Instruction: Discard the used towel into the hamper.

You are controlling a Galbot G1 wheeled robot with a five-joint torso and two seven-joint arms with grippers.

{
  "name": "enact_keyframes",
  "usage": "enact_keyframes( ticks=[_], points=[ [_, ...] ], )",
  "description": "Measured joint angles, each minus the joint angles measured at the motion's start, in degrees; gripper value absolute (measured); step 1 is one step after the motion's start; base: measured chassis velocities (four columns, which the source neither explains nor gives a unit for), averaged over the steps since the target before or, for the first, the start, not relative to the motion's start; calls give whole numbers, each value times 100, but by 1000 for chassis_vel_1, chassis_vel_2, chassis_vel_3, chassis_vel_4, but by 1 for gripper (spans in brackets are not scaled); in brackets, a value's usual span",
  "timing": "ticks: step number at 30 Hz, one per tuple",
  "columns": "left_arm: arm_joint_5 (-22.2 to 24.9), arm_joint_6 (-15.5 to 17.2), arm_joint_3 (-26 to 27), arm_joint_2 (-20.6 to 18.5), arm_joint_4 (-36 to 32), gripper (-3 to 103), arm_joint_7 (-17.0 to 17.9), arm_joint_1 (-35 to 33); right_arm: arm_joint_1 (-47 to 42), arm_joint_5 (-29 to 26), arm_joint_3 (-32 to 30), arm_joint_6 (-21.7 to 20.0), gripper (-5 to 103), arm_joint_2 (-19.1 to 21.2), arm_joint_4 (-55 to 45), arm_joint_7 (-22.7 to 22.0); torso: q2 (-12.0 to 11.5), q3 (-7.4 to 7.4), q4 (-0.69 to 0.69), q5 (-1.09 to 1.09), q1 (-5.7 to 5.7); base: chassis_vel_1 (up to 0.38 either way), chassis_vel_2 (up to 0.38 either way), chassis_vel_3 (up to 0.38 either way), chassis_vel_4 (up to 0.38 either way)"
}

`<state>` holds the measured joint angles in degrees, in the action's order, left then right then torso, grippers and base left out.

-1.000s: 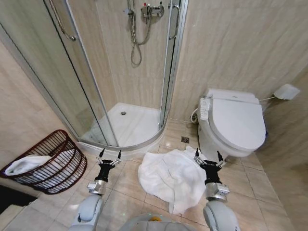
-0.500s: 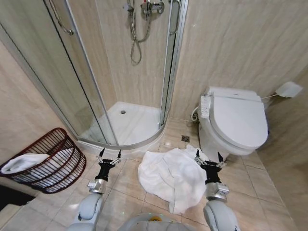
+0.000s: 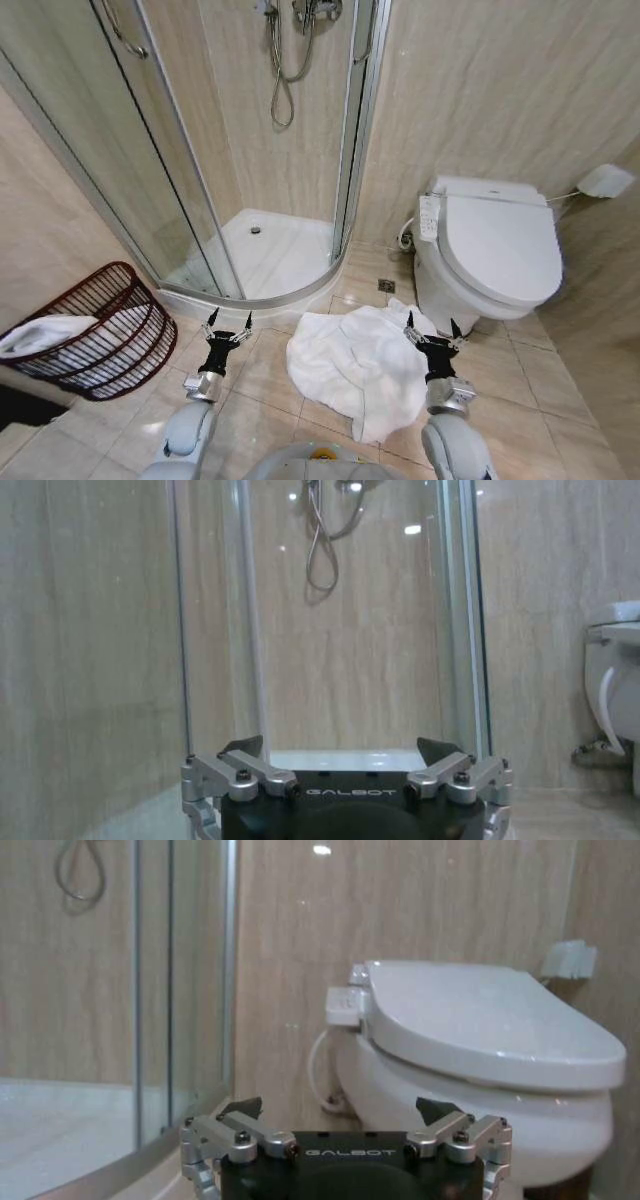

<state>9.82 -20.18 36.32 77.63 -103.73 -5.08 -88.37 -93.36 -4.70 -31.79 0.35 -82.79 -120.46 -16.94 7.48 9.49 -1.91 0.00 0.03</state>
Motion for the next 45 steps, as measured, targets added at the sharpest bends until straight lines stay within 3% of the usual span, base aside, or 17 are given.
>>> enact_keyframes(
  ticks=[6,10,12,13,16,17,20,27,30,34,41,45],
  points=[
    [-20,-98,-16,13,78,100,-6,59,16,-288,-161,-42,100,38,147,60,-92,-93,0,0,-1,0,0,0,0],
    [-62,-138,-5,10,110,100,-74,79,156,-736,-217,-289,100,93,271,84,-111,-116,1,1,-1,0,0,0,0],
    [-75,-113,7,7,70,100,-79,49,336,-1248,-271,-694,100,229,334,60,-111,-117,0,1,-1,0,0,0,0],
    [-75,-113,7,7,70,100,-79,49,336,-1248,-271,-694,100,229,334,60,-111,-117,0,1,-1,0,0,0,0],
    [-157,-80,30,45,9,100,-80,-25,590,-2269,-300,-1487,100,633,411,88,-105,-112,0,1,-2,0,0,0,0],
    [-157,-80,30,45,9,100,-80,-25,590,-2269,-300,-1487,100,633,411,88,-105,-112,0,1,-2,0,0,0,0],
    [-277,-74,36,167,-62,100,-77,-126,842,-2682,-181,-2034,100,1156,747,299,-93,-105,0,1,-2,0,0,0,0],
    [-420,-91,85,286,-124,100,-66,-206,1274,-2833,82,-2637,100,1595,1438,829,-82,-96,0,1,-3,0,0,0,0],
    [-582,-138,127,365,-141,100,-44,-177,2045,-2880,281,-3069,100,1700,2464,1466,-73,-88,-2,3,-3,0,0,0,0],
    [-612,-117,94,365,-168,100,-42,-121,2339,-2853,292,-3164,100,1708,2933,1676,-70,-86,1,2,-3,0,0,0,0],
    [-706,-74,95,444,-225,100,14,-163,2979,-2421,356,-3104,100,1742,4078,2802,-61,-80,0,1,-3,0,0,0,0],
    [-732,-57,68,449,-223,100,13,-148,3105,-2381,387,-3074,100,1714,4300,2877,-59,-78,1,-1,-3,0,0,0,0]
  ],
)
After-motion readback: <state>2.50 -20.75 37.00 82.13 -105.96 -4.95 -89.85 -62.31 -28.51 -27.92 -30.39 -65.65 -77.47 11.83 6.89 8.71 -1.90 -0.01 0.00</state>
